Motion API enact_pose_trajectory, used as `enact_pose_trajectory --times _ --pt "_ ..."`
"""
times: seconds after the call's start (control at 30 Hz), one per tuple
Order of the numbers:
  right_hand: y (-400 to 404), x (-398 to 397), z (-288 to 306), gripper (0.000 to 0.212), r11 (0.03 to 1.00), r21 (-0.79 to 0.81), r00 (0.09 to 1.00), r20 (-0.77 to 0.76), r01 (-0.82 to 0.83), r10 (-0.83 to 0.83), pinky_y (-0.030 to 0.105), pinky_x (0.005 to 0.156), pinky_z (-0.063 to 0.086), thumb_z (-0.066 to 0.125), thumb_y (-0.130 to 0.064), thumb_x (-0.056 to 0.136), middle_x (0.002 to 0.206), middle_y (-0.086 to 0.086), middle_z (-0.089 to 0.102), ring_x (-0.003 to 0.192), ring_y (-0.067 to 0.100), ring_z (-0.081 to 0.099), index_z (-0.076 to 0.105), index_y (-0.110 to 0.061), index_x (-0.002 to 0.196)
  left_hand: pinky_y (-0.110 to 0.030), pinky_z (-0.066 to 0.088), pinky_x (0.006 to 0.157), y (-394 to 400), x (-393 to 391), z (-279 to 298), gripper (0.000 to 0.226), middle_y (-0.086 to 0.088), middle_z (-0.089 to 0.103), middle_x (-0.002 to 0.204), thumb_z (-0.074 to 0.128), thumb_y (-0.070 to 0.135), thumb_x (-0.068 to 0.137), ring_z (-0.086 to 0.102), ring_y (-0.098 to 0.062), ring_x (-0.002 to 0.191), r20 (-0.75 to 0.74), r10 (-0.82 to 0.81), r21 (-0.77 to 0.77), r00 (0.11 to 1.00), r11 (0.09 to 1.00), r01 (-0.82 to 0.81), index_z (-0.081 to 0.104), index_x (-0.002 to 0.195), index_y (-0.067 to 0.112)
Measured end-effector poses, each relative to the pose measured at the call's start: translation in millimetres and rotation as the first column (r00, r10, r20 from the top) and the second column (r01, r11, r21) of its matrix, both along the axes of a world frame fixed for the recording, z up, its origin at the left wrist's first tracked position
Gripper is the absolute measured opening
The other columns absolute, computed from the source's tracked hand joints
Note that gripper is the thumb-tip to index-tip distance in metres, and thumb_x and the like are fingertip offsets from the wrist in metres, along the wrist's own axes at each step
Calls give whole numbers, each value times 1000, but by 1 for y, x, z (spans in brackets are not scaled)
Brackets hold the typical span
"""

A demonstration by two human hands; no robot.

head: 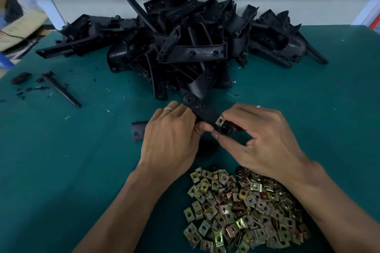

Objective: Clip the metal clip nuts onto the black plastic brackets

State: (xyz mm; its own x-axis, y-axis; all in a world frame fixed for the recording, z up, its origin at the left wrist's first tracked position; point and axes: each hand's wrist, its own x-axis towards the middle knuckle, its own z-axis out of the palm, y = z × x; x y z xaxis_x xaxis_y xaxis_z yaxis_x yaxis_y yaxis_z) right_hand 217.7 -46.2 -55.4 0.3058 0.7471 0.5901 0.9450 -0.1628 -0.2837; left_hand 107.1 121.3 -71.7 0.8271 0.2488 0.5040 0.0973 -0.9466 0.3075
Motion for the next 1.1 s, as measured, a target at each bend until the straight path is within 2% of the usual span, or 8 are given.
enact_pose_trajectory --times 0.27,0.37,0.43,0.53,0.63,0.8,0.9,1.1 --pt "1 -9 4 25 998 -9 986 151 69 -67 35 49 40 68 -31 94 75 1 61 60 20 52 67 -8 84 -42 42 65 -1 0 -2 30 -3 58 74 49 26 99 54 -27 72 6 40 -48 999 998 -40 56 76 8" --pt "2 -10 2 26 997 19 995 69 77 -78 29 49 32 68 -32 94 71 -2 55 58 13 42 64 -7 84 -34 32 61 -3 -1 1 46 3 54 68 34 42 104 49 -23 69 53 17 -58 998 998 -14 49 73 12" --pt "4 -11 0 28 998 64 996 -86 24 -18 31 50 39 65 -33 97 72 -3 56 59 13 48 64 -7 86 -32 25 60 -4 -2 3 48 6 48 64 28 49 104 46 -22 67 71 4 -46 997 999 -1 42 72 16" --pt "5 -10 1 19 979 191 861 -482 -76 161 29 63 44 63 -24 97 77 -3 58 71 16 57 66 -8 87 -32 25 60 -5 -4 3 49 6 52 64 29 52 103 47 -22 67 49 -40 10 998 999 40 45 73 16" --pt "1 -2 2 16 990 117 666 -732 -83 143 37 63 42 64 -23 93 74 0 61 69 25 57 68 -13 81 -35 32 59 -5 -4 2 56 4 57 66 27 56 102 50 -24 69 17 -54 60 998 997 53 54 75 15" --pt "-2 0 -3 16 997 68 523 -849 -32 74 29 74 45 63 -32 91 79 7 64 77 13 58 72 -19 87 -32 33 56 -5 -4 2 59 5 59 66 31 65 100 56 -24 71 23 -21 52 1000 998 20 55 72 18" --pt "1 -2 -6 14 994 108 433 -897 11 93 20 73 47 65 -29 89 76 -3 67 76 8 61 74 -19 87 -29 27 53 -6 -4 3 55 7 57 63 35 66 99 58 -24 68 40 -3 48 999 999 1 53 71 21" --pt "7 -3 -6 14 989 131 398 -913 73 91 20 70 50 68 -18 93 75 -3 68 74 9 60 76 -21 81 -28 31 50 -6 -2 4 58 9 60 66 30 70 98 60 -22 71 5 19 45 1000 999 -19 58 75 24"
